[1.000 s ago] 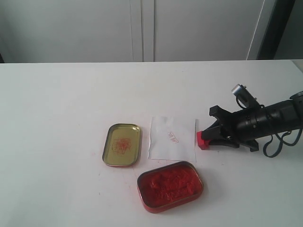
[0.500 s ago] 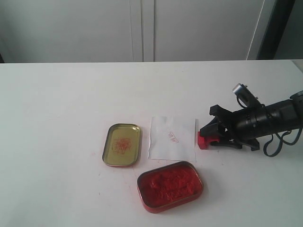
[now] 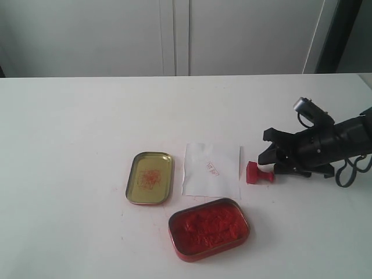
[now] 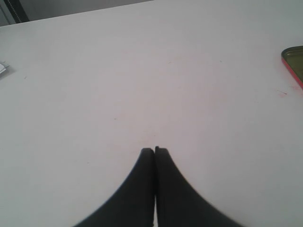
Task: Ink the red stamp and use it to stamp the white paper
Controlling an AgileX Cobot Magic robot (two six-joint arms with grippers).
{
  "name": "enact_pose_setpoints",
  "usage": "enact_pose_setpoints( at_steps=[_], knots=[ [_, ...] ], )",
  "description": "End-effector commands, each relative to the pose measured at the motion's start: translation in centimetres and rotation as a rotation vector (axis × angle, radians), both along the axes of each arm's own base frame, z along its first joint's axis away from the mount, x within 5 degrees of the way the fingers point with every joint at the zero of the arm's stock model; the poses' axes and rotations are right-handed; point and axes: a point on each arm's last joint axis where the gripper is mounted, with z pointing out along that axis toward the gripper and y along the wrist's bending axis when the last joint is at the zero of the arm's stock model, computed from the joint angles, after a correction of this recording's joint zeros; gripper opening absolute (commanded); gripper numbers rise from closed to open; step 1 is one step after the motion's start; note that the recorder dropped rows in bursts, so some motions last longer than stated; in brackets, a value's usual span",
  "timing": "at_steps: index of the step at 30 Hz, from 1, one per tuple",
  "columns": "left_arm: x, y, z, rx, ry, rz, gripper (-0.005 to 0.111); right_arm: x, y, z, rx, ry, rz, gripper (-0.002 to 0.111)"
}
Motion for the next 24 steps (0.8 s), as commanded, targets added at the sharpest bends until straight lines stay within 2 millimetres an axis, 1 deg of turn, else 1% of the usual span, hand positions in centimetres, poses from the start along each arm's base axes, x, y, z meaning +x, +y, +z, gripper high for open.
enact_pose_setpoints(
  at_steps=[1, 9, 19, 24],
  knots=[
    [0.0, 0.0, -0.1, 0.0, 0.001, -0.001, 0.0, -0.4, -1.3, 0.1, -0.122, -0.036, -0.048, 0.045],
    [0.0, 0.0, -0.1, 0.0, 0.001, -0.001, 0.0, -0.9, -1.5, 1.0, -0.165, -0.072, -0.043, 0.043],
    [0.0, 0.0, -0.1, 0.0, 0.001, -0.001, 0.0, -1.4, -1.2, 4.4, -0.143, -0.156, -0.013, 0.025],
    [0.0, 0.0, -0.1, 0.0, 0.001, -0.001, 0.0, -1.9, -1.2, 6.1, -0.168, -0.196, 0.007, 0.012]
  ],
)
